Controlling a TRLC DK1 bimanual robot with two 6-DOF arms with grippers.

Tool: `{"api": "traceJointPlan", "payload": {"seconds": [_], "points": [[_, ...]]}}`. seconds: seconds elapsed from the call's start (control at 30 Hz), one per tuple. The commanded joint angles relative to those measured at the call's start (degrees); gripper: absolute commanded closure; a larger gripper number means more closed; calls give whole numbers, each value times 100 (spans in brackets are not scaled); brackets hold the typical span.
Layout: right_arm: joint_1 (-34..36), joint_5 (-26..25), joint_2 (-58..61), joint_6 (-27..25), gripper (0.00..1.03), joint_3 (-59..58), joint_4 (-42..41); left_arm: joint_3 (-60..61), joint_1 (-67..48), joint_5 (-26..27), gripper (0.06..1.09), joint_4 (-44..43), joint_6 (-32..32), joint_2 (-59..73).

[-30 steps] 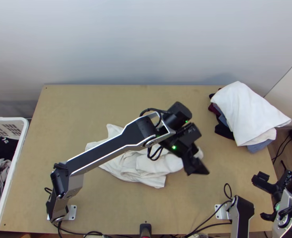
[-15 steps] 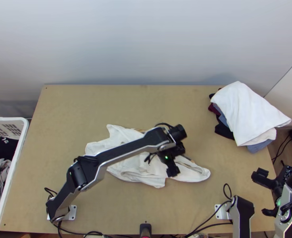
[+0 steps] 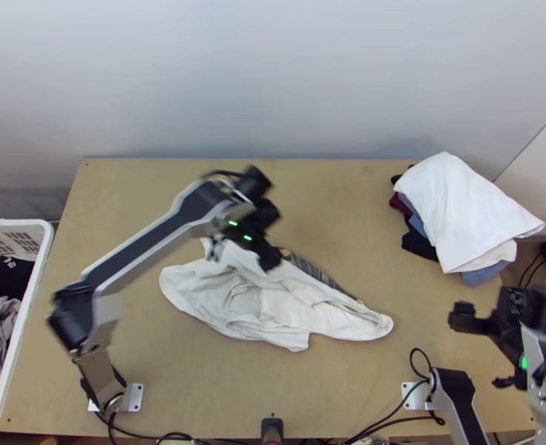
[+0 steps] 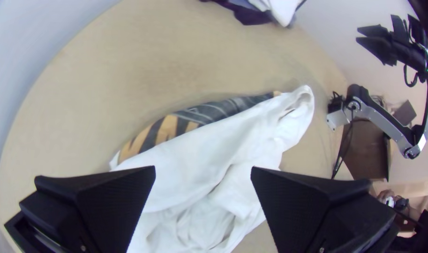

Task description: Fold the t-shirt

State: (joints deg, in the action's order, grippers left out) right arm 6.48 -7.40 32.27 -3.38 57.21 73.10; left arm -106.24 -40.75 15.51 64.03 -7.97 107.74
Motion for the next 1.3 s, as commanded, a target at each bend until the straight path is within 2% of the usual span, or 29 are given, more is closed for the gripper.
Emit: {"api": "traceJointPlan", "payload": {"seconds": [0.0, 0.1, 0.27, 0.47, 0.73, 0.93, 1.07, 1.27], "points": [[-1404, 775, 1088, 100, 5, 370, -6, 815, 1105, -637, 10, 48, 6, -1027], [-2388, 784, 1791, -146, 5, 563, 20, 1219, 1439, -883, 10, -40, 120, -1335], [-3882, 968, 3031, -269, 7, 1424, 64, 1808, 1693, -1226, 10, -75, 164, -1818], [-5412, 968, 4340, -638, 10, 2303, 90, 2388, 2572, -1269, 10, -224, 243, -2495], [-5763, 1127, 5474, -612, 10, 3147, 38, 3425, 2739, -1322, 10, -532, 252, -3365], [-6264, 1127, 6274, -348, 10, 3850, -244, 3979, 2871, -1322, 10, -804, 322, -3849], [-6493, 1109, 6634, -14, 10, 4070, -745, 4111, 2915, -1410, 10, -892, 340, -3998], [-6730, 801, 7021, 56, 16, 4149, -1386, 4322, 2906, -1489, 10, -1015, 366, -4147]]}}
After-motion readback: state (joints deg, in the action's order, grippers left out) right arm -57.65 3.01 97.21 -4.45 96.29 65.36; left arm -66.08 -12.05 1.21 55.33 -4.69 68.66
